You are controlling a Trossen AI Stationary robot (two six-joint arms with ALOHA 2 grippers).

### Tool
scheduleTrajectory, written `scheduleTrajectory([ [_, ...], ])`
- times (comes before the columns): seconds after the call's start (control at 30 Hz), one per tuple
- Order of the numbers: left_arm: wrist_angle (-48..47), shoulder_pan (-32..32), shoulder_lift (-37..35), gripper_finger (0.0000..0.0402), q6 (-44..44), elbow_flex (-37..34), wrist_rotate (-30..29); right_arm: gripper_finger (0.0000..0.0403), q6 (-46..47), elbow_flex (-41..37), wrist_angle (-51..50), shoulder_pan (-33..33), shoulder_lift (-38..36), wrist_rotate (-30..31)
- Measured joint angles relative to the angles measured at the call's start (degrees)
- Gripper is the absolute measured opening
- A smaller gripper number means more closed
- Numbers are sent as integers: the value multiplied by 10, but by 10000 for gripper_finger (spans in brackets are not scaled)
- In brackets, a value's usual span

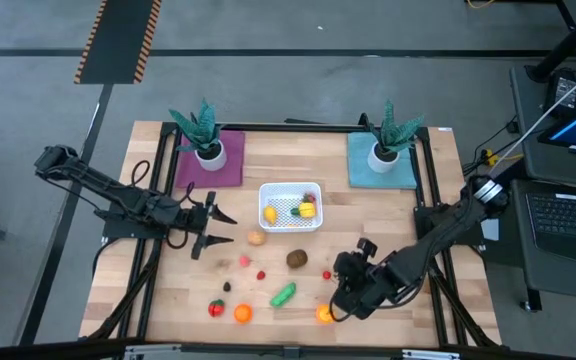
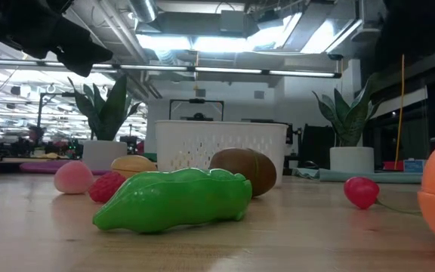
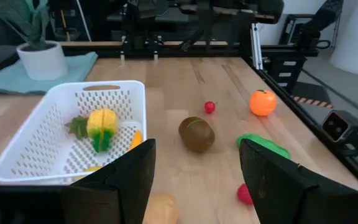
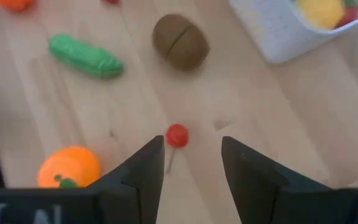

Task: Pick and placing Produce into tupperware
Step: Put the red cherry into the white bin

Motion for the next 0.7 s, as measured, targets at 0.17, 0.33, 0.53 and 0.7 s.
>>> scheduleTrajectory([
  [0.17,0,9,0,224,3,0,-1,163,39,10,-1,-1,33,-20],
  [0.33,0,10,0,224,4,0,-1,163,30,10,0,-1,56,-22],
  [0.53,0,10,0,224,5,0,-1,163,2,10,17,-1,76,-22],
  [0.7,0,10,0,224,5,0,-1,163,-7,10,27,-1,97,-22],
])
